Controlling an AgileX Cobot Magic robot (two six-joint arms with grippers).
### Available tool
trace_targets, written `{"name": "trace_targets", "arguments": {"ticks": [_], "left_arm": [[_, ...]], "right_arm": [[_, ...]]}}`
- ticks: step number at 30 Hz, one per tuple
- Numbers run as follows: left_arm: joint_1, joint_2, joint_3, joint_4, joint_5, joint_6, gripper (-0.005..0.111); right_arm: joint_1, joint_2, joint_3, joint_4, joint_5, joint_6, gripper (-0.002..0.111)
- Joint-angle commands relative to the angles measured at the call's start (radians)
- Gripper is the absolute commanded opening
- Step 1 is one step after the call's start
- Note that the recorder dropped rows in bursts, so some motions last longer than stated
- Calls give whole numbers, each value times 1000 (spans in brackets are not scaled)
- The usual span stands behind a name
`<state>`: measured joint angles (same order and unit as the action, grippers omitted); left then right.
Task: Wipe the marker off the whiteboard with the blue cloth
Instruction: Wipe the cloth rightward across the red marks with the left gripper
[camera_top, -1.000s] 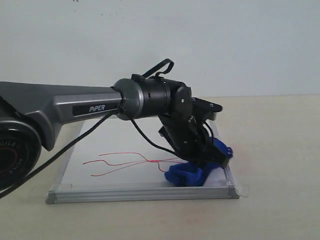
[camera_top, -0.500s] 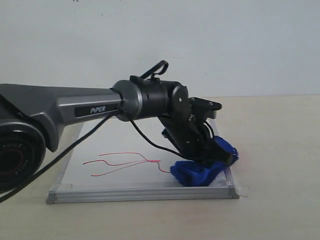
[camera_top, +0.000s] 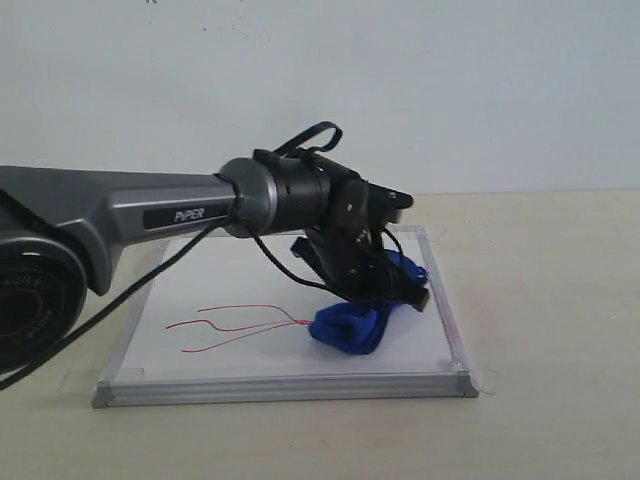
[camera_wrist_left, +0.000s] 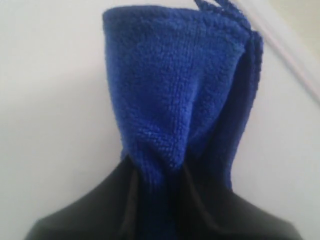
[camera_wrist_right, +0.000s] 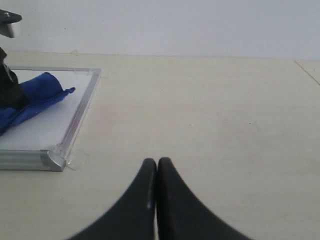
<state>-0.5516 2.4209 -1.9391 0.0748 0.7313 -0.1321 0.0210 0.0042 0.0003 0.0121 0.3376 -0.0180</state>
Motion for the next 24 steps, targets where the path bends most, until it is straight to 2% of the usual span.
{"name": "trace_targets", "arguments": {"ticks": [1, 4, 5, 10, 19, 24], "left_arm": [[38, -22, 19, 46, 60, -17, 4], [-4, -30, 19, -169, 14, 79, 4], [-12, -28, 19, -195, 14, 99, 4], [-13, -20, 21, -121, 87, 104, 4], [66, -30, 21, 61, 346, 118, 4], [124, -51, 21, 75, 419, 157, 4]], "right_arm": [[-6, -4, 0, 3, -4, -3, 0], [-6, -4, 0, 3, -4, -3, 0], [-6, -4, 0, 3, -4, -3, 0], [-6, -4, 0, 3, -4, -3, 0], [-6, -4, 0, 3, -4, -3, 0], [-6, -4, 0, 3, -4, -3, 0]]}}
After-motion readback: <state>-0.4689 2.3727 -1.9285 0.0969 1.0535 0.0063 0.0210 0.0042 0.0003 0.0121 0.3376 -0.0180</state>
